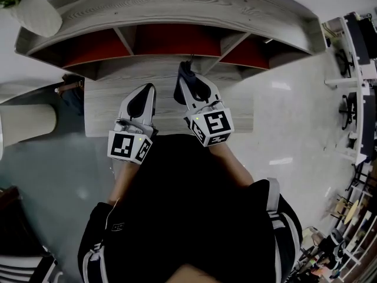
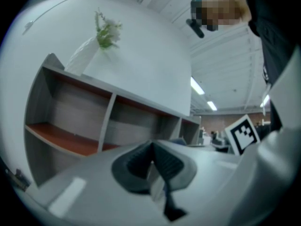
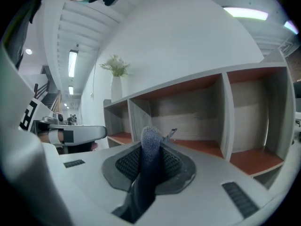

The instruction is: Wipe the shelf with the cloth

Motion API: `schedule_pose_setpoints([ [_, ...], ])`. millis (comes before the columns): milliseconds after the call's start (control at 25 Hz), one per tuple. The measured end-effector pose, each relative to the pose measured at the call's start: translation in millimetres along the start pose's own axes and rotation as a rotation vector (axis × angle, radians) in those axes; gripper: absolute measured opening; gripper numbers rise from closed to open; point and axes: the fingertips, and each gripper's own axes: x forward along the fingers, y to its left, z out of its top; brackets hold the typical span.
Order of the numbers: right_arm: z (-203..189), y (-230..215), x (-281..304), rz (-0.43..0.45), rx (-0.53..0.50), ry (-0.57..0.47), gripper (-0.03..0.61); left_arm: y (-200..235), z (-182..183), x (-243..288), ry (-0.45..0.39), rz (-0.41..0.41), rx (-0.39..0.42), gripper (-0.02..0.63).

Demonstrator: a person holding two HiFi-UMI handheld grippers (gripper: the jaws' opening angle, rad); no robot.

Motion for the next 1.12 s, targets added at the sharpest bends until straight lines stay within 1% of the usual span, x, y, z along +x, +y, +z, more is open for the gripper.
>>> schedule_pose_setpoints([
  [440, 3, -11, -12, -0.047, -0.016, -0.028, 0.054, -8, -1, 8, 0.002, -0.016, 0.011, 0.005],
  [800, 5, -9, -9, -0.037, -0.014, -0.04, 0.054, -5, -1, 10, -0.002, -0.02, 0.006, 0.005],
  [1120, 6, -9, -9, -0.05, -0.021, -0.037, 0.054, -4, 0, 8, -0.002, -0.024, 0.003, 0.005],
])
